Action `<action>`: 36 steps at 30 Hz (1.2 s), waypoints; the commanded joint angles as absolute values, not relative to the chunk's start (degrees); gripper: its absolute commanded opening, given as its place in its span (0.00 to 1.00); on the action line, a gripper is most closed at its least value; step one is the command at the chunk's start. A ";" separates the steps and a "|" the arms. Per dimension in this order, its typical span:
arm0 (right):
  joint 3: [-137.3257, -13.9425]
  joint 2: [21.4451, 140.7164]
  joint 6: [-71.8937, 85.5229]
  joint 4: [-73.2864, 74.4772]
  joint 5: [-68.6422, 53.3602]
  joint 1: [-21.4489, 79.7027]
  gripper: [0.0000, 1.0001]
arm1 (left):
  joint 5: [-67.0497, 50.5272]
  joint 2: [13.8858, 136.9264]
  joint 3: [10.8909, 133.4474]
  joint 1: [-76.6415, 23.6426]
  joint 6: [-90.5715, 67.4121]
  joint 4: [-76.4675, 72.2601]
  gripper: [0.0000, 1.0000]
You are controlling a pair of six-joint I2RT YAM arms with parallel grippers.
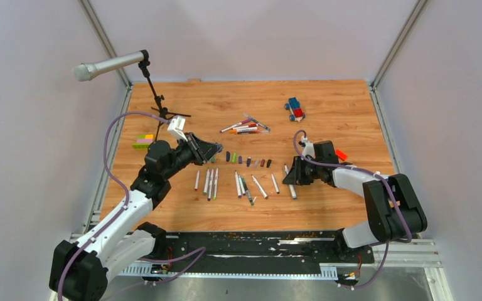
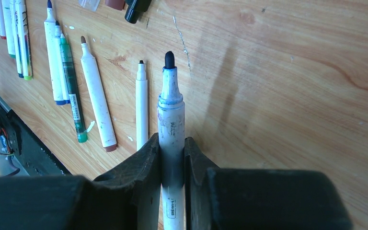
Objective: Open the pen caps
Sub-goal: Place the pen at the center of the board.
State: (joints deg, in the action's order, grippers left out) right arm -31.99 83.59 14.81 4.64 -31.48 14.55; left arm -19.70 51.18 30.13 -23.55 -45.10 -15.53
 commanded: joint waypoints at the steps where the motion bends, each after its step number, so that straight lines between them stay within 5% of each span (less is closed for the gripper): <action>1: -32.96 84.57 14.29 5.71 -28.43 14.85 0.17 | -20.96 51.30 30.62 -23.55 -45.59 -18.33 0.00; 27: -33.13 83.55 13.15 5.54 -27.57 14.86 0.32 | -22.73 52.31 31.03 -23.55 -47.82 -20.63 0.00; 36: -35.24 78.52 8.45 6.94 -34.00 13.60 0.45 | -23.73 55.85 31.46 -25.68 -49.05 -23.16 0.05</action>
